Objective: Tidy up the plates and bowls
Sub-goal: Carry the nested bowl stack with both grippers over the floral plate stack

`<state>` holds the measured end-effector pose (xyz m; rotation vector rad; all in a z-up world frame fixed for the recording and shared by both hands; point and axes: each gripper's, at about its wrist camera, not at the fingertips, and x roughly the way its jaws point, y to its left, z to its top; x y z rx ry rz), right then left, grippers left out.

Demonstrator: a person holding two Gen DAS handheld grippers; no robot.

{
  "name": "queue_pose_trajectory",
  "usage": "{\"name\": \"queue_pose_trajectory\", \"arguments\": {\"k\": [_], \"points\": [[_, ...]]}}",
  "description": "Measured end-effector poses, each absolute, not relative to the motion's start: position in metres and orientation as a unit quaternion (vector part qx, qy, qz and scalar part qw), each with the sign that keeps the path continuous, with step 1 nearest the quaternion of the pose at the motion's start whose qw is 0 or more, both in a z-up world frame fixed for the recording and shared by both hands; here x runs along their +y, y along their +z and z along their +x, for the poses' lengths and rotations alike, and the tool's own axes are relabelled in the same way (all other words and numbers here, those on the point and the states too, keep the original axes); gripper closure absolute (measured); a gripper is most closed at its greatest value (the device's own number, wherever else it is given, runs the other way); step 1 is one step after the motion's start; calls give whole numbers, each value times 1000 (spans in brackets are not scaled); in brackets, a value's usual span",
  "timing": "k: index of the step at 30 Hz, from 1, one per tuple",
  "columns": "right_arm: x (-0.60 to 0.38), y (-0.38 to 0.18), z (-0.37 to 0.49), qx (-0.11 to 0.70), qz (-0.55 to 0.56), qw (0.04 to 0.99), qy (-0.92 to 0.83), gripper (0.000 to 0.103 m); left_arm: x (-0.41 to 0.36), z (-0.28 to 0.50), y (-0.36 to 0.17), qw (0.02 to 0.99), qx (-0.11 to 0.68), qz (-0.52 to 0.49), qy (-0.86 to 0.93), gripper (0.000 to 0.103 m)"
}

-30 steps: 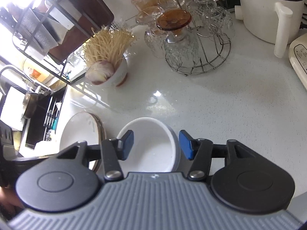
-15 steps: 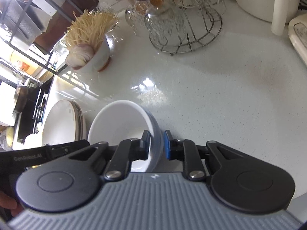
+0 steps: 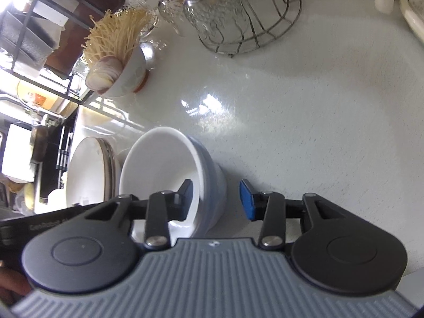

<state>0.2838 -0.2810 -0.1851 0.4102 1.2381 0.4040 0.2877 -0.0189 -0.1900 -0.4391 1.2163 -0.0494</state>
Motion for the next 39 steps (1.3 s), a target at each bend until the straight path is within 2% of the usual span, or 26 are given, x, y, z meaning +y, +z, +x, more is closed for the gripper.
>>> {"name": "queue_pose_trajectory", "arguments": {"k": [10, 14, 23, 26, 30, 35, 39], "points": [[-278, -193, 286, 574, 201, 767, 204, 62, -28, 285, -200, 802, 563, -201, -5, 57], [-278, -197, 290, 575, 199, 766, 209, 69, -26, 283, -204, 798, 568, -198, -5, 57], [-280, -203, 296, 571, 215, 758, 230, 74, -26, 282, -211, 797, 573, -190, -10, 59], [-280, -204, 298, 570, 222, 757, 229, 75, -26, 284, -211, 797, 571, -195, -9, 65], [-279, -203, 297, 569, 221, 759, 225, 76, -27, 286, -213, 797, 570, -199, -6, 68], [-280, -202, 295, 568, 214, 762, 225, 76, -26, 285, -211, 797, 566, -212, -13, 83], [-278, -200, 293, 569, 207, 763, 225, 76, -29, 285, -210, 798, 568, -202, -16, 83]]}}
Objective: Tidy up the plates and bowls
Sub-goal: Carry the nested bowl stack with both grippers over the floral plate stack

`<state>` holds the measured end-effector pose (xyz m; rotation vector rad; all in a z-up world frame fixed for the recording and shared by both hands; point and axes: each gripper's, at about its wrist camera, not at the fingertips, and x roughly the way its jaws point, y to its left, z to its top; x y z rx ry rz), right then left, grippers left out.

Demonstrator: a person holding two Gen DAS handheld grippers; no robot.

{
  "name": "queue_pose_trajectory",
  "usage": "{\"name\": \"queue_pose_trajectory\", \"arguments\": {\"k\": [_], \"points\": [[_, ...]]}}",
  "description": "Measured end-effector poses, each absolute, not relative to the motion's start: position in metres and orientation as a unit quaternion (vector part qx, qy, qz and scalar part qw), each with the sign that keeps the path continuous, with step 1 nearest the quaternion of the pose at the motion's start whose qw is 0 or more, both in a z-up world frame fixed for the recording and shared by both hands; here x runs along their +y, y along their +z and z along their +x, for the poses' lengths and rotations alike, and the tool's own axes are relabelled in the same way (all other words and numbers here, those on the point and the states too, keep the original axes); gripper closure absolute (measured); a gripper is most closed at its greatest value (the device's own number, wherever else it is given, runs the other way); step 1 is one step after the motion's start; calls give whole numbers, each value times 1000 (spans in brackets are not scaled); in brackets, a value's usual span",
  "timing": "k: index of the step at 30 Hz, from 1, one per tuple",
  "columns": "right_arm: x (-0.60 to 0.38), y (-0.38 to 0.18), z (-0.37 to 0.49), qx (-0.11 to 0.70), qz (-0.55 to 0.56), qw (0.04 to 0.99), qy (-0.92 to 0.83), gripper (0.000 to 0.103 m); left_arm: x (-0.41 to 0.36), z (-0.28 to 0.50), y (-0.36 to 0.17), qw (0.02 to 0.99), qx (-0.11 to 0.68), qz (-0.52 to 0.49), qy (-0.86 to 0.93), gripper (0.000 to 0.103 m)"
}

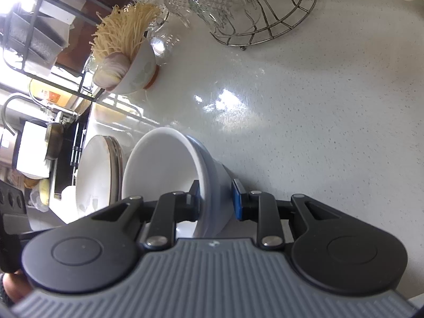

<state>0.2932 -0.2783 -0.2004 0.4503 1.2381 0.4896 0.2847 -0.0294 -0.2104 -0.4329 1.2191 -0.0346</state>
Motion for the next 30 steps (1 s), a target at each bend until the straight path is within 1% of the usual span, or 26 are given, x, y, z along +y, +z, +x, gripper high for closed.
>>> {"name": "queue_pose_trajectory", "arguments": {"k": [7, 16, 30], "points": [[-283, -198, 288, 571, 213, 762, 221, 76, -31, 282, -207, 796, 567, -210, -22, 83], [-285, -182, 285, 569, 210, 763, 224, 76, -35, 275, -186, 809, 551, -203, -19, 85], [-279, -137, 279, 534, 176, 794, 234, 76, -32, 262, -148, 826, 517, -223, -24, 86]]}}
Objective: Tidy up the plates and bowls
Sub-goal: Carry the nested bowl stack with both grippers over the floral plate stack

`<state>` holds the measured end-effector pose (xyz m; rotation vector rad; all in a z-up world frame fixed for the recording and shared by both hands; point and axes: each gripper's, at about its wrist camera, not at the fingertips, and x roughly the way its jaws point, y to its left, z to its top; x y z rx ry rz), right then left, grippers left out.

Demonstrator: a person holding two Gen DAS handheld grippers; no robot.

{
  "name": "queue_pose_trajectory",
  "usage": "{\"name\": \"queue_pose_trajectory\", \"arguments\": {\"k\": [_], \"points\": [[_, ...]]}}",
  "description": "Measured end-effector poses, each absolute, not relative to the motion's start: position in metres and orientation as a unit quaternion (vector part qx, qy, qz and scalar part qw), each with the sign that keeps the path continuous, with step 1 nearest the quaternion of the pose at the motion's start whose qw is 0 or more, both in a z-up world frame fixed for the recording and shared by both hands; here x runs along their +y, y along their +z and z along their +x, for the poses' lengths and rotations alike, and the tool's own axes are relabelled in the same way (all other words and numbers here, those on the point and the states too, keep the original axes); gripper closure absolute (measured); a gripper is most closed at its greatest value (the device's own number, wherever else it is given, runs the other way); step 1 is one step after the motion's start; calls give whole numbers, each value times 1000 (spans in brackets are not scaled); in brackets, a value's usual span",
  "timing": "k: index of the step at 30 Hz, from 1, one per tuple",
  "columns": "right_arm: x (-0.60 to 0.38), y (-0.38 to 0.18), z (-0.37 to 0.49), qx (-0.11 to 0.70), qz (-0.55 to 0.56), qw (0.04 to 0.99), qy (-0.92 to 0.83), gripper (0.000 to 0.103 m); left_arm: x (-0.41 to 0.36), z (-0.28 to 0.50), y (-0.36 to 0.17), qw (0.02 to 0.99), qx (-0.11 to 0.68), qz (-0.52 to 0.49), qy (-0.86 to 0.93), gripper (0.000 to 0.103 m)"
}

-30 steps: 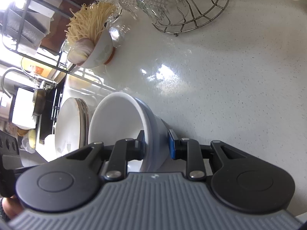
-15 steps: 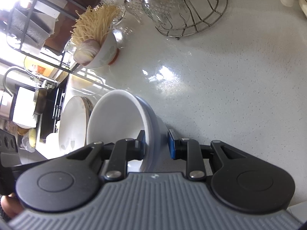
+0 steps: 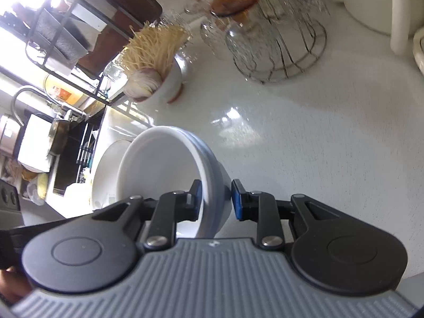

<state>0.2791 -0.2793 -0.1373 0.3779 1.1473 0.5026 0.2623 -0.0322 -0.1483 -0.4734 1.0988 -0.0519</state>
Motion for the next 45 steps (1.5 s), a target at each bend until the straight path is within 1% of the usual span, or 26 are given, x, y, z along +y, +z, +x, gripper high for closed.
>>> {"name": "queue_pose_trajectory", "arguments": {"k": [6, 18, 24, 34, 45], "points": [[-271, -120, 281, 510, 203, 805, 227, 76, -16, 267, -130, 836, 503, -216, -40, 86], [-230, -90, 285, 485, 196, 817, 243, 76, 27, 266, -94, 861, 459, -214, -43, 86], [-200, -79, 283, 475, 184, 820, 260, 76, 56, 251, -83, 873, 434, -222, -30, 86], [-148, -77, 271, 481, 168, 815, 276, 76, 108, 224, -87, 869, 424, -253, -12, 86], [-96, -110, 260, 513, 137, 805, 265, 76, 152, 217, -122, 851, 457, -258, -6, 86]]}}
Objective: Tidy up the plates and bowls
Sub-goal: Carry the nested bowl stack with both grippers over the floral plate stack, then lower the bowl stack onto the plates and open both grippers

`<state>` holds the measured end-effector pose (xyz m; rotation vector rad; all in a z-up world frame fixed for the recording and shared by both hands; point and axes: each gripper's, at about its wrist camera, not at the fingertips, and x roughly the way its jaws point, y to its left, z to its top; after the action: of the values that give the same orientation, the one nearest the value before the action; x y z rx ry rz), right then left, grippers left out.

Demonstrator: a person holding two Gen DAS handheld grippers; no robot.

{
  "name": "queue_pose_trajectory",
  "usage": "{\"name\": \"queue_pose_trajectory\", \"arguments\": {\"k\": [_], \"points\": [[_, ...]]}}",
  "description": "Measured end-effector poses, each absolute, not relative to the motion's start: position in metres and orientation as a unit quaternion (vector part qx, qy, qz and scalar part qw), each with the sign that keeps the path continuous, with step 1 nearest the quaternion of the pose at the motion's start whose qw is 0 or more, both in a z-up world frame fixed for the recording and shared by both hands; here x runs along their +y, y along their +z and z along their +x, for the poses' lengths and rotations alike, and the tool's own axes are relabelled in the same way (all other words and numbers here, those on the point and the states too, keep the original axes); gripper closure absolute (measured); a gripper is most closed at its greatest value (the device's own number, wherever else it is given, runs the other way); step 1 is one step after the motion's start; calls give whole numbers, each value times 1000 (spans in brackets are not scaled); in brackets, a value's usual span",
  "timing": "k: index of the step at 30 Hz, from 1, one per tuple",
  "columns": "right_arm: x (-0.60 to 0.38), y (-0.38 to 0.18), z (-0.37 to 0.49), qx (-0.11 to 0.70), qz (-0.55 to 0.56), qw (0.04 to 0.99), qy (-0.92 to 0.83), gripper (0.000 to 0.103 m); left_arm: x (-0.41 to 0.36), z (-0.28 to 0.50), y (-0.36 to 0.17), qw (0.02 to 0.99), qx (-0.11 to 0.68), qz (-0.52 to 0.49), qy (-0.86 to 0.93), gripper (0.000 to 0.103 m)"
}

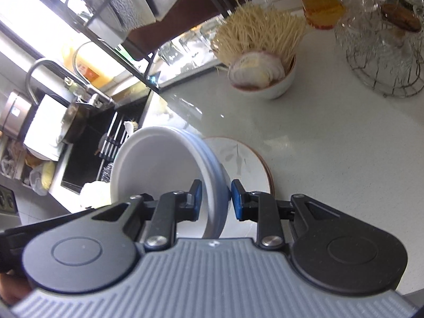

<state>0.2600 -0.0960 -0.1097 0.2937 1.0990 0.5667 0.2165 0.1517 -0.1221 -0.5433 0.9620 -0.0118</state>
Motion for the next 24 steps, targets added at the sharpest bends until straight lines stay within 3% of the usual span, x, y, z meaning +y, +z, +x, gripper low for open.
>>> {"name": "queue_pose_trajectory", "arguments": {"k": [24], "points": [[-74, -153, 260, 546, 125, 804, 201, 76, 169, 244, -187, 816, 521, -247, -45, 86]]}}
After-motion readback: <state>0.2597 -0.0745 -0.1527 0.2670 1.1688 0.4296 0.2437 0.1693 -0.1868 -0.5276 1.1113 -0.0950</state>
